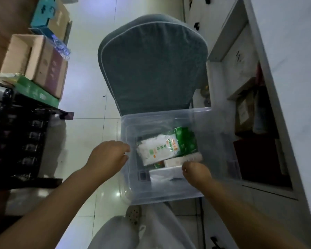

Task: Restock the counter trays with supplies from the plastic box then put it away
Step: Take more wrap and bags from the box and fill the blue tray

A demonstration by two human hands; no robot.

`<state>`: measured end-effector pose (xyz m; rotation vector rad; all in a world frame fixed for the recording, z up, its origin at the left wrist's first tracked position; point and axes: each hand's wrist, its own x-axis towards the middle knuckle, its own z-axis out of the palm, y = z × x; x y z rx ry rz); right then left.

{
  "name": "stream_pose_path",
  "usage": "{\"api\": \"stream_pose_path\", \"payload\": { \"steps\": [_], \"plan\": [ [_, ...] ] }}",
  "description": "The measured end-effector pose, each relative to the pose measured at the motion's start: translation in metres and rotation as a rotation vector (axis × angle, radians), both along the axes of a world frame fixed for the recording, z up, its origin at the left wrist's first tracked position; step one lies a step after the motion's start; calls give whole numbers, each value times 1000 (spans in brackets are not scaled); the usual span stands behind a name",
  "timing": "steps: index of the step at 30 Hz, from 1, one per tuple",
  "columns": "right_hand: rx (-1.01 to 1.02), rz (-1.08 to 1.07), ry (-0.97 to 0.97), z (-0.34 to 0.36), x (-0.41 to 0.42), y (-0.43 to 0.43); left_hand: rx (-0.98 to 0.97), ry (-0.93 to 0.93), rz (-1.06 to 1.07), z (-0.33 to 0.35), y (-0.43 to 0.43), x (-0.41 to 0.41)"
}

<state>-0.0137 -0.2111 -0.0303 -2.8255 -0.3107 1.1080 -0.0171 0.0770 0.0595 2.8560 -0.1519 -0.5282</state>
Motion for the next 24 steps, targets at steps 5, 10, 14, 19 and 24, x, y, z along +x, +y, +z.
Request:
{"api": "stream_pose_path", "payload": {
  "steps": [5,10,14,19,24],
  "plan": [
    [68,126,160,-74,14,11,2,74,44,-39,-14,13],
    [21,321,47,-132,15,36,-39,127,67,-76,-16,8],
    [-115,473,17,-159,13,47,-58,149,47,-95,-12,8],
    [-237,765,6,-165,7,47,-83,159,30,-105,-15,5],
    [-227,466,86,-143,20,40,-129,170,58,-103,-23,1]
  ]
}}
